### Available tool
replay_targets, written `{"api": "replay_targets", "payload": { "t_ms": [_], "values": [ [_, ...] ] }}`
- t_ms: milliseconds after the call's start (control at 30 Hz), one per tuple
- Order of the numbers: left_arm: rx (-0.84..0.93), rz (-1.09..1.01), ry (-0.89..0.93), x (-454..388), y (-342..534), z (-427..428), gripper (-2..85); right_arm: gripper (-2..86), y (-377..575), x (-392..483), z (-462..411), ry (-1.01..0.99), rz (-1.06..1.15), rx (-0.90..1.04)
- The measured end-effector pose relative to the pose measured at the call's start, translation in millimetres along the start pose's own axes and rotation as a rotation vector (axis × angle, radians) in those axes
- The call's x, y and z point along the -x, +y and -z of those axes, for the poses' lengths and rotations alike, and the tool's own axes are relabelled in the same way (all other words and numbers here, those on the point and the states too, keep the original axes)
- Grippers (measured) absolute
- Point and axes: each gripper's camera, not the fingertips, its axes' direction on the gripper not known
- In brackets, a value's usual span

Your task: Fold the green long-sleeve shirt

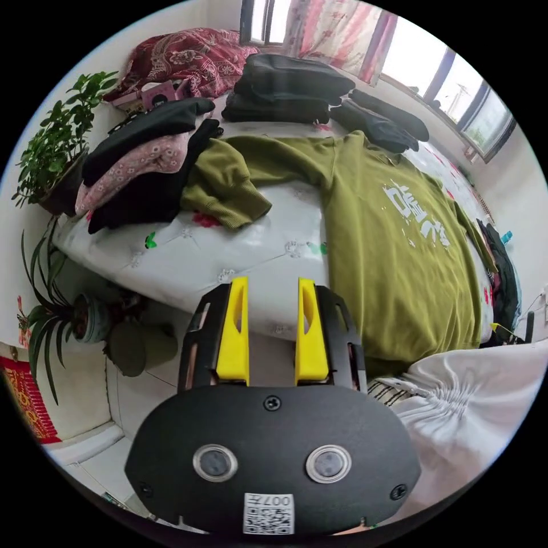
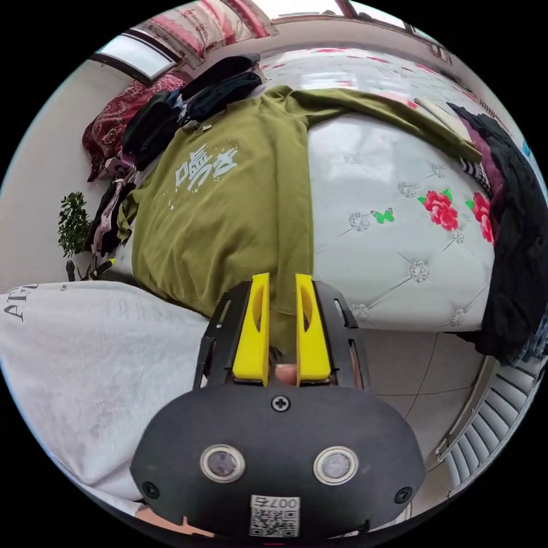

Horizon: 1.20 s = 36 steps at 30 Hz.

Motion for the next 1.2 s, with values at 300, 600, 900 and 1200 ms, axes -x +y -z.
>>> {"api": "replay_targets", "payload": {
  "t_ms": [300, 600, 900, 1200],
  "values": [
    [0.106, -0.125, -0.288, 3, -98, -84, 12.7, 9.2, -43, 139, -128, 0.164, 0.226, 0.260],
    [-0.028, -0.175, 0.061, 47, -107, -35, -0.1, 9.1, -36, 156, -130, 0.221, 0.104, 0.167],
    [-0.680, 0.063, 0.516, 207, -117, 168, -0.9, 9.3, -29, 169, -133, 0.273, 0.073, 0.174],
    [-0.796, 0.442, 0.582, 345, -84, 171, -0.9, 10.4, -20, 167, -122, 0.231, 0.077, 0.191]
  ]
}}
